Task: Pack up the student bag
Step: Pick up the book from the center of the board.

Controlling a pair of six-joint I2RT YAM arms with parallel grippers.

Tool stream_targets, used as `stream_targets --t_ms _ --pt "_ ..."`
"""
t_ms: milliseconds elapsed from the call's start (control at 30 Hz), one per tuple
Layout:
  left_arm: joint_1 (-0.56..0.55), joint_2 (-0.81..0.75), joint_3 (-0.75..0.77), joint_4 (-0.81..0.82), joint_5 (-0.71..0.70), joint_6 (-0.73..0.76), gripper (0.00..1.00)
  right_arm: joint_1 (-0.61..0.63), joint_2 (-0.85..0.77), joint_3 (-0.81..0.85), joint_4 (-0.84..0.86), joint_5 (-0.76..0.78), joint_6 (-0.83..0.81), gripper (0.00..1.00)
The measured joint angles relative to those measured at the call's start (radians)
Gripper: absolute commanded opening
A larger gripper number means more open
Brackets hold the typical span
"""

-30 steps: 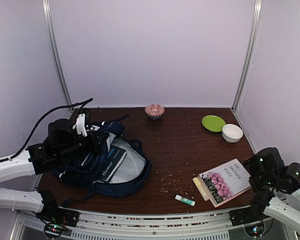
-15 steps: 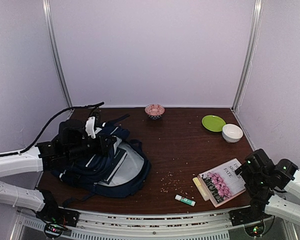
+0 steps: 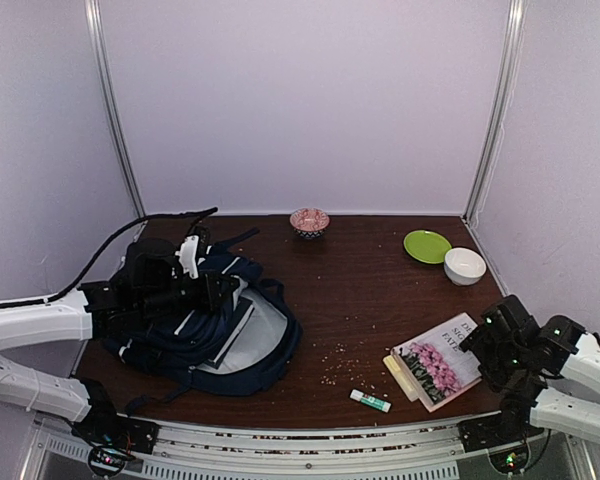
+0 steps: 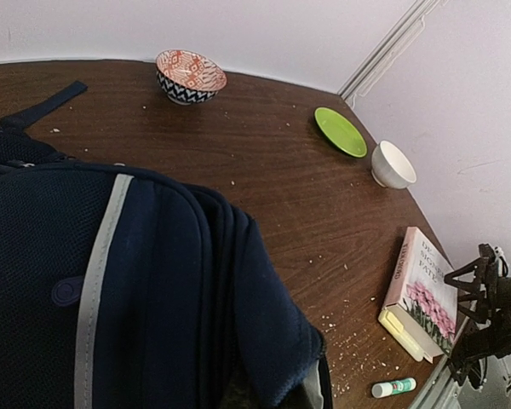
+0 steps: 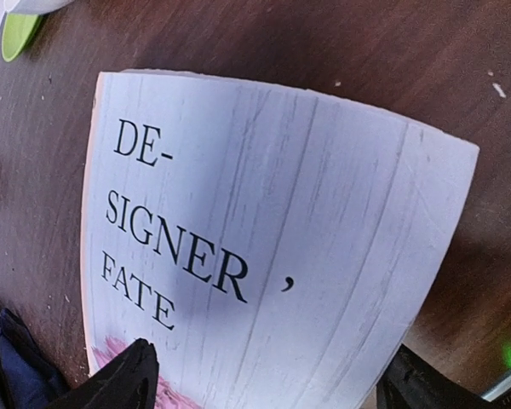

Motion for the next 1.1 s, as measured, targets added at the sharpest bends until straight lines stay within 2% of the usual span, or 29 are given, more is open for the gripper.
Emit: stream_targets --t_ms 167,433,633,733,867,1100 --pt "0.000 -0.002 0.000 -0.003 0.003 0.000 0.00 0.000 0.124 0.025 0.118 -0.031 -0.097 0.80" --pt "0.000 -0.002 0.001 -0.006 0.004 -0.001 0.00 0.000 0.256 0.110 0.319 -0.048 -0.255 0.66" --pt "0.000 0.006 0.008 -0.015 0.007 -0.001 0.00 0.000 0.352 0.113 0.417 -0.079 -0.309 0.73" --pt "0.000 0.006 0.013 -0.022 0.006 -0.001 0.00 0.000 0.300 0.109 0.410 -0.069 -0.327 0.75" --pt "0.000 0.006 0.013 -0.025 0.003 0.000 0.00 0.000 0.149 0.067 0.402 -0.050 -0.333 0.76" --pt "0.000 0.029 0.017 -0.025 0.008 -0.001 0.00 0.000 0.021 -0.073 0.367 -0.038 -0.301 0.64"
